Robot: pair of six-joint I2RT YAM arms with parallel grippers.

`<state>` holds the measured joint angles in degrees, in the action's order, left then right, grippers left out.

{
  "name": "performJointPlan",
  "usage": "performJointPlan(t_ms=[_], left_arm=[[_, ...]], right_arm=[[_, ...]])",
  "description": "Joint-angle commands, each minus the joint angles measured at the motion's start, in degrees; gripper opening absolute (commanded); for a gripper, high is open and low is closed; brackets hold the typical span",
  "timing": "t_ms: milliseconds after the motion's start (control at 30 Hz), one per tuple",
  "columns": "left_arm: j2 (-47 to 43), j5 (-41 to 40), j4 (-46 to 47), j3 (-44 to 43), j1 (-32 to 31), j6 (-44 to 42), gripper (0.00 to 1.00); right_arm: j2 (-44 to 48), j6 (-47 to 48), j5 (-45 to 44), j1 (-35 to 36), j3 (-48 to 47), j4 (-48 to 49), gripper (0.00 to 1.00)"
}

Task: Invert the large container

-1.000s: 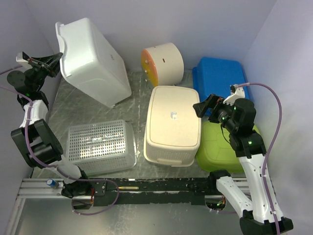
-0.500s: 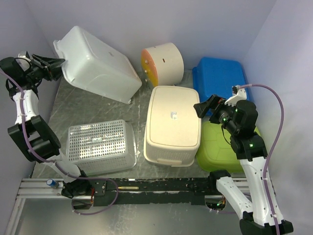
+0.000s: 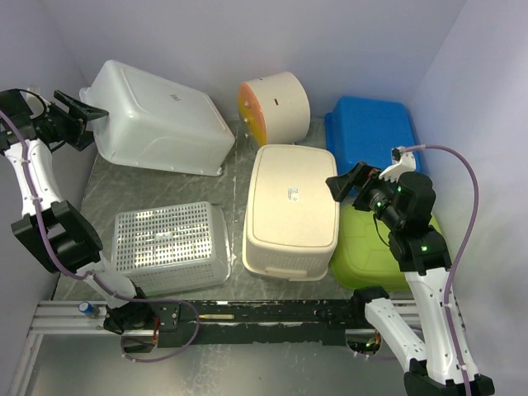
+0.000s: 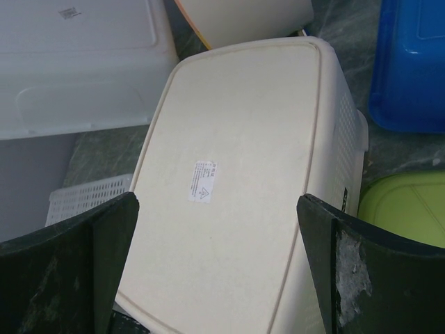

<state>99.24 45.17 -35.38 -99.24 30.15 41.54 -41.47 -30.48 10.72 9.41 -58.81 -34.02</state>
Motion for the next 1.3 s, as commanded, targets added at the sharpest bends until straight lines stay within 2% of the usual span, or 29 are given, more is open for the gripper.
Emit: performJointPlan(t_ms=[0,200,433,700,867,967,1100,1167,1267], left_arm=[[-1.8,-5.9,-7.2,-3.1,0.2,-7.2,0.85],[-2.4,-10.6,-10.7,-6.4,0.1,-10.5,0.85],[-3.4,-22.2,-15.8,-11.3,-0.9,-15.5,0.86],[-1.5,-32.2,-19.8,-14.7,-9.4,-20.0,0.86],[-1.4,-40.9,-21.2,-19.4,-18.6,-20.8,0.86],[-3.3,-46.8,-19.4,-18.0,-28.4,-23.4,0.87],[-7.9,-52.5,-16.7,-10.1,-40.2,-23.7,0.91],[-11.5,-56.7,-15.2,-4.3,-47.6,-24.7,0.93],[-18.8,-58.2,-10.9,7.1,-52.7,-24.7,0.95]], right_arm=[[1.1,-0.1,0.3,0.2,1.0,0.6,0.99],[1.1,-0.5,0.5,0.2,1.1,0.7,0.99],[0.8,-0.7,0.8,0.3,1.1,1.0,0.99],[-0.1,-1.3,1.9,0.2,1.1,2.0,1.00],[-0.2,-1.1,1.5,0.2,1.1,1.8,1.00],[-0.7,-0.3,0.7,0.3,0.9,1.3,1.00],[-3.3,2.1,-4.7,0.2,-3.6,-2.2,1.00],[-5.5,2.3,-12.0,0.2,-7.6,-5.8,1.00],[-10.7,0.4,-25.8,0.2,-15.5,-14.7,1.00]])
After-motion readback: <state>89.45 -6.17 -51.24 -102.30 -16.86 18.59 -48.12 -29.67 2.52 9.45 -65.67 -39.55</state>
